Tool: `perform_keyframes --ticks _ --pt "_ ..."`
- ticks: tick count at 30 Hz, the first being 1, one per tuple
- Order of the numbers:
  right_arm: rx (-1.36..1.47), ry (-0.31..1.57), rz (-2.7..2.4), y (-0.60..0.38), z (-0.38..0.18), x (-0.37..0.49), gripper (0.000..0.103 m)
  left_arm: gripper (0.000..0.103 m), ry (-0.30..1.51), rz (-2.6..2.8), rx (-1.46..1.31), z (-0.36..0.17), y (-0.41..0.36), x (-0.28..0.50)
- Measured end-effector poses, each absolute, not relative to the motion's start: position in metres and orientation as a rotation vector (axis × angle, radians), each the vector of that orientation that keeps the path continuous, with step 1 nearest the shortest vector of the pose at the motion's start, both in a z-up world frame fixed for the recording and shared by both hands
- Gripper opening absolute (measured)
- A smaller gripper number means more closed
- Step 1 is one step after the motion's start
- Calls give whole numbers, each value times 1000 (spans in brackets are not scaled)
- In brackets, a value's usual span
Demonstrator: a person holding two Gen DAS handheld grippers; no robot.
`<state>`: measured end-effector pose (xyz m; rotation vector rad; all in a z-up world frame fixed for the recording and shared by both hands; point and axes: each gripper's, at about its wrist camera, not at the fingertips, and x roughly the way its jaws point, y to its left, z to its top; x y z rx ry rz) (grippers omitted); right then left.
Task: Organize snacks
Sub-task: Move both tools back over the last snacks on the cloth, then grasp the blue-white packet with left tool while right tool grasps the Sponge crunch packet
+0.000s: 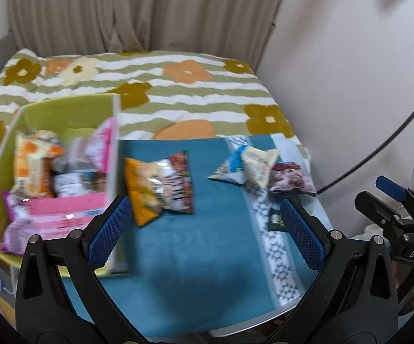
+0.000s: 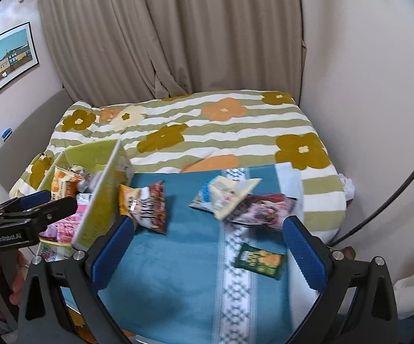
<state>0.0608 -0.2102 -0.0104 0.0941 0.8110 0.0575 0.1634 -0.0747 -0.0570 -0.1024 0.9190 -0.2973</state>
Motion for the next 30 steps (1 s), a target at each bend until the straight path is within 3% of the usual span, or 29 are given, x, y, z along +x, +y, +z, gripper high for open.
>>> perform_keyframes --ticks 17,30 --pt "161 963 -65 -290 -76 126 103 103 1177 -524 83 -161 -207 309" --pt "144 1081 -92 -298 -125 178 103 101 1333 -611 162 -227 -237 355"
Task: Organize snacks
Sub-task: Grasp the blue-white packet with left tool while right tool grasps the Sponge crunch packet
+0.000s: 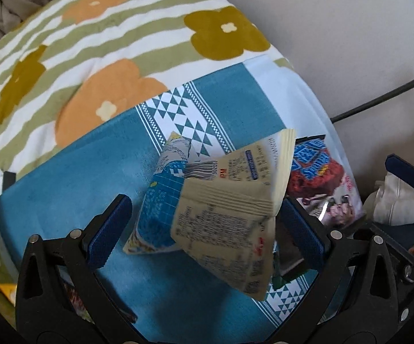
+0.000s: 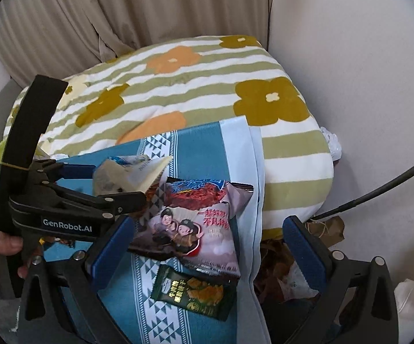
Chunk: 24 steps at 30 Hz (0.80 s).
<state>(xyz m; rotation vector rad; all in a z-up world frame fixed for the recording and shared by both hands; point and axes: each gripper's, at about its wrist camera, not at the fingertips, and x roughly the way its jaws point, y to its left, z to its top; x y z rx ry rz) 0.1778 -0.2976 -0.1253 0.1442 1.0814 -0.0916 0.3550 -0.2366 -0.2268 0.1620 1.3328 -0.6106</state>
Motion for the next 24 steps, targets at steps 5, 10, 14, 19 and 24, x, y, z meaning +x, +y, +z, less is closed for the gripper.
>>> perform_keyframes --ticks 5,10,14,19,24 --pt "149 1112 -90 -298 -138 189 103 84 1354 -620 170 -237 -231 362" --pt "154 1138 -73 -294 -150 202 103 76 1354 -618 160 -236 -222 366" --pt "143 1167 -71 -290 -162 213 103 75 1359 -602 144 -236 -213 368" --pt "110 1230 -97 -284 -178 223 103 75 1366 -577 124 -234 -200 367" --pt "153 1289 -98 -286 -194 224 89 75 1365 -555 108 -232 -192 363"
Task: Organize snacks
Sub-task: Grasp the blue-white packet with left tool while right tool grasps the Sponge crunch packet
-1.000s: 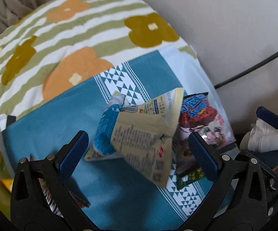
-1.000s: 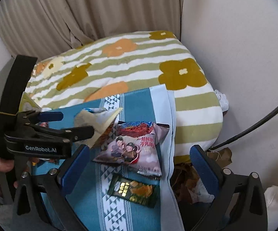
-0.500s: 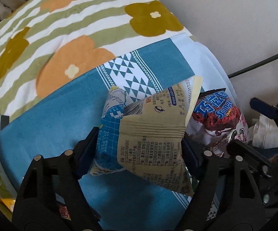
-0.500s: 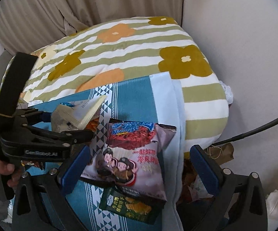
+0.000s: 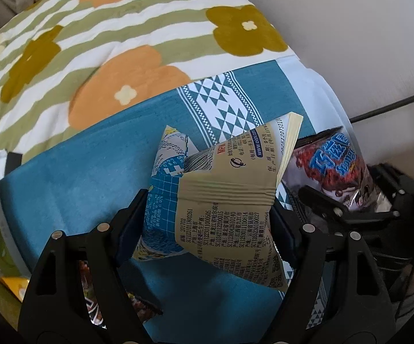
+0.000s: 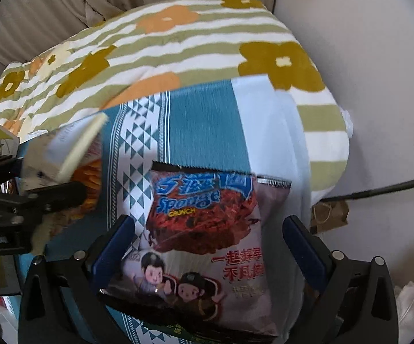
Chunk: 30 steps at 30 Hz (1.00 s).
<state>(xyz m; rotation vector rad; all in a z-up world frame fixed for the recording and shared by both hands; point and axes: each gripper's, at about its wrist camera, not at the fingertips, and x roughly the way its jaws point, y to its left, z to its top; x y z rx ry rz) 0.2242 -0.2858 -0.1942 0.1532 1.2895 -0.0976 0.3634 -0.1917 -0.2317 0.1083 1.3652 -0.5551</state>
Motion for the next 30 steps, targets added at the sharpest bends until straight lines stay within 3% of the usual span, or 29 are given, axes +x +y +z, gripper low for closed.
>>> perform_keyframes --ticks 1,5,14,30 --pt "169 1308 -88 -286 -199 224 75 75 1363 -552 104 -231 -191 362" --pt "172 1307 -85 -286 -199 220 64 75 1345 -541 87 -223 -185 358" --pt "189 1208 -80 -286 -162 202 62 75 1243 -521 52 -174 -173 336" --pt "102 931 60 -250 -44 138 62 75 1012 -388 -28 -57 -116 240"
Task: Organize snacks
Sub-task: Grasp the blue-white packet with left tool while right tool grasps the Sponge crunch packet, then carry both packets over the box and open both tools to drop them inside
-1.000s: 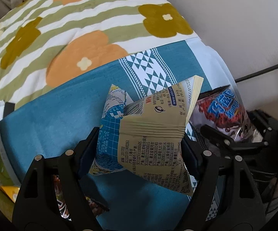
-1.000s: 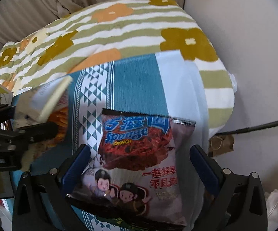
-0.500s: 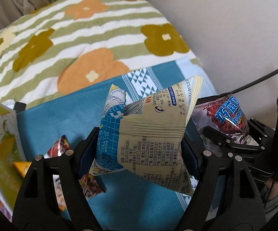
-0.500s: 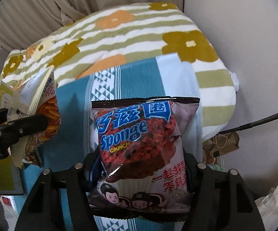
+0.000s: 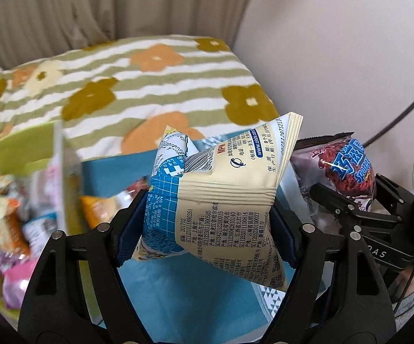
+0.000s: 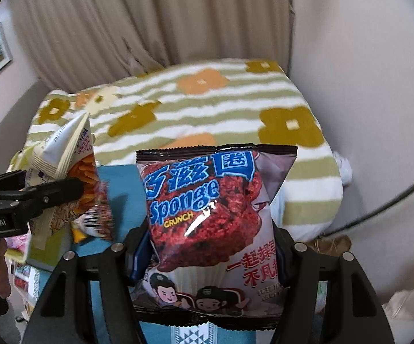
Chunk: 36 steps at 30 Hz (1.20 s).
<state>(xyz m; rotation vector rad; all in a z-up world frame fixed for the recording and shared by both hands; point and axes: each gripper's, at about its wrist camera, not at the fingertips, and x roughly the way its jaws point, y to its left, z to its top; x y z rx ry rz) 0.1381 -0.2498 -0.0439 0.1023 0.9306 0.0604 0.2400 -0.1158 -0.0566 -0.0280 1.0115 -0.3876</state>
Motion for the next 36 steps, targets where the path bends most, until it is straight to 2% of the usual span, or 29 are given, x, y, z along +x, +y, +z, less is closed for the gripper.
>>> perform_keyframes --ticks 7,14,21,28,30,33,36 --pt "58 858 224 -194 -12 136 62 75 945 -226 -71 -24 -37 202" --pt "25 822 357 -113 1 152 62 75 924 -112 -126 -16 54 196" --pt "35 818 424 -40 2 186 62 76 965 -61 -97 -35 120 211" --pt "20 821 456 12 -2 213 62 76 1011 -115 -42 -64 131 237" --pt "20 825 440 17 -1 219 62 81 1020 -138 -18 -70 129 248" --pt "17 829 402 19 -1 226 62 98 1041 -175 12 -79 123 263" --pt "21 843 373 21 -3 237 62 101 1031 -214 -5 -81 128 267"
